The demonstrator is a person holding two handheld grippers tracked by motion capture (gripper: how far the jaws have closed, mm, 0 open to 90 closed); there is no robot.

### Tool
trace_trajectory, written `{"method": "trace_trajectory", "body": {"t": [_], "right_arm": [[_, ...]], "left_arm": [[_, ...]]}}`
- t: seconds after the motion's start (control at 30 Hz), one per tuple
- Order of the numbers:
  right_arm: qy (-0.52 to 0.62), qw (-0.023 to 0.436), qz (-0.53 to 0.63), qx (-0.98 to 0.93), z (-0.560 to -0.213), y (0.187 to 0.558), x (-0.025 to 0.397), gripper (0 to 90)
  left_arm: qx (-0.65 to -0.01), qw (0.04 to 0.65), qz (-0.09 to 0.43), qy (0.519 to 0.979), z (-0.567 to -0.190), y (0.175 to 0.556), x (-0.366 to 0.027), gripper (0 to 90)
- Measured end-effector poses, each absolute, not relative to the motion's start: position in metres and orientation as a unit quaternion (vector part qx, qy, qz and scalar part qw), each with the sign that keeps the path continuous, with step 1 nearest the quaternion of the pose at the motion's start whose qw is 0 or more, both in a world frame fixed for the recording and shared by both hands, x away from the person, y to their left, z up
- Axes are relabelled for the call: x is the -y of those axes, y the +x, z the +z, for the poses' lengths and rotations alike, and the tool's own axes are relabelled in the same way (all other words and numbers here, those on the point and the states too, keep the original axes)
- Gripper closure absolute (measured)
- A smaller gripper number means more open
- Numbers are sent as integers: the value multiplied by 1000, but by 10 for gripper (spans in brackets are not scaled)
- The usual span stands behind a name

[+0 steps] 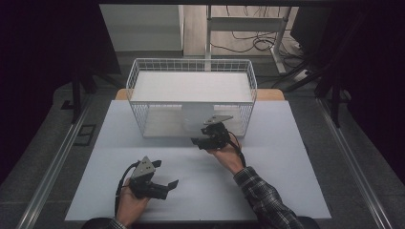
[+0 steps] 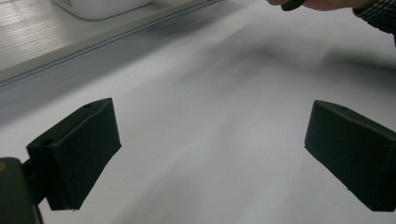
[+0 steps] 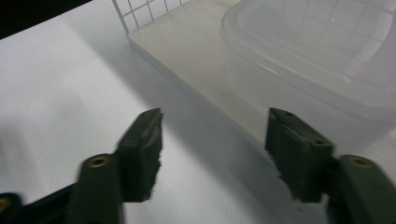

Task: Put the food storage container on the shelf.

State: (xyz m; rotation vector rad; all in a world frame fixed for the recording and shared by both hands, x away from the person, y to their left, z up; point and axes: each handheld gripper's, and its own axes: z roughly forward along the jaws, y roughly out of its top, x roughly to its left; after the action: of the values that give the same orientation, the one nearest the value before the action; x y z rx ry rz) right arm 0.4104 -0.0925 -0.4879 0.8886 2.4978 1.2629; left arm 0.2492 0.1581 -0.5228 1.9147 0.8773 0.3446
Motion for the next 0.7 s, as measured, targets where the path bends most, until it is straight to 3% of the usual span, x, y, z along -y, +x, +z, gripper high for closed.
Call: {"method": "trace_trajectory", "body": {"t": [0.33,0.7], "right_arm": [[286,91,434,-849,-483,390,113,104],[284,91,442,-846,-475,360,151,47]], "left_arm": [[-362,481,136,787,-523,250,-159,29],[-362,482,138,786,-522,250,-161,29]]}}
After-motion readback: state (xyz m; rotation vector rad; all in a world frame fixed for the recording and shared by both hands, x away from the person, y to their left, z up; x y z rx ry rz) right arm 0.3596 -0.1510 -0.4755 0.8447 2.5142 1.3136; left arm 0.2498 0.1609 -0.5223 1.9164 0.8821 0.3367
